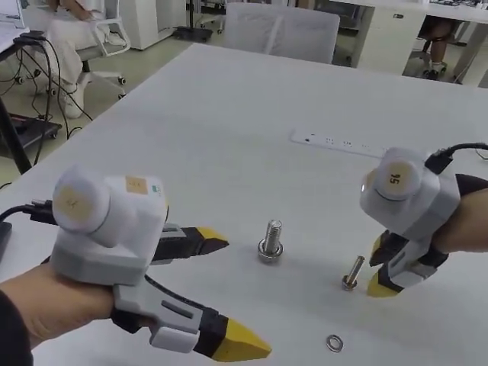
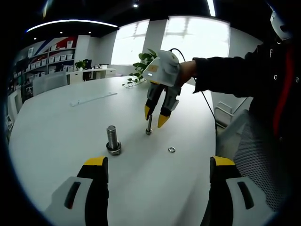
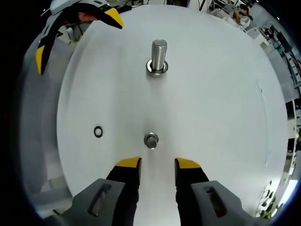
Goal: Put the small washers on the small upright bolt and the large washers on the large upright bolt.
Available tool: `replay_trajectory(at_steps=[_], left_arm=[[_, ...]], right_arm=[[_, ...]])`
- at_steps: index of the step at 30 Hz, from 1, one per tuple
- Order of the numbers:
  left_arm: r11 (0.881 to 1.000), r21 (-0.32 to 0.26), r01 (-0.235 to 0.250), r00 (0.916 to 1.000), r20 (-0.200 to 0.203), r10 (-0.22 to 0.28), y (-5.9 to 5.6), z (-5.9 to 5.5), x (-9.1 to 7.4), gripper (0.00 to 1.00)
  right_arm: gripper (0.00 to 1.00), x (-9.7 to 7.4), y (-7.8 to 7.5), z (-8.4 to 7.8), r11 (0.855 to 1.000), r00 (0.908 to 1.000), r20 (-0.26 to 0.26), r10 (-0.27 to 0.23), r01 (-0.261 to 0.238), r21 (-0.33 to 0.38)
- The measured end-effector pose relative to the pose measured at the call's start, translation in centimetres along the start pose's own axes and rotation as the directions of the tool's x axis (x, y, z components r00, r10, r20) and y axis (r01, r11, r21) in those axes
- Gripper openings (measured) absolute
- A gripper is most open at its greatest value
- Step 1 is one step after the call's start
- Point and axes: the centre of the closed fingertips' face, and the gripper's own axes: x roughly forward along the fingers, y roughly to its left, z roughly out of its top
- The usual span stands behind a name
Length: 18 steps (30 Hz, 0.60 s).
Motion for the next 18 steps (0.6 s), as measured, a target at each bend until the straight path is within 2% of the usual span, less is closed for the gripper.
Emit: replay_trajectory(at_steps=[8,18], left_arm=[[1.000,0.007,0.004,1.0000,-0.001,-0.004,-0.1,0.1,0.0,0.89],[1.000,0.018,0.012,0.9999,0.001,-0.012,-0.4,0.5,0.0,0.89]], right_arm=[[0.32,-0.4,0.6,-1.4,1.000,1.0000,-0.008,-0.002,0.002,0.026],[0.32,-0.4,2.5,-2.5,0.999,0.9998,-0.017,0.011,-0.010,0.041]])
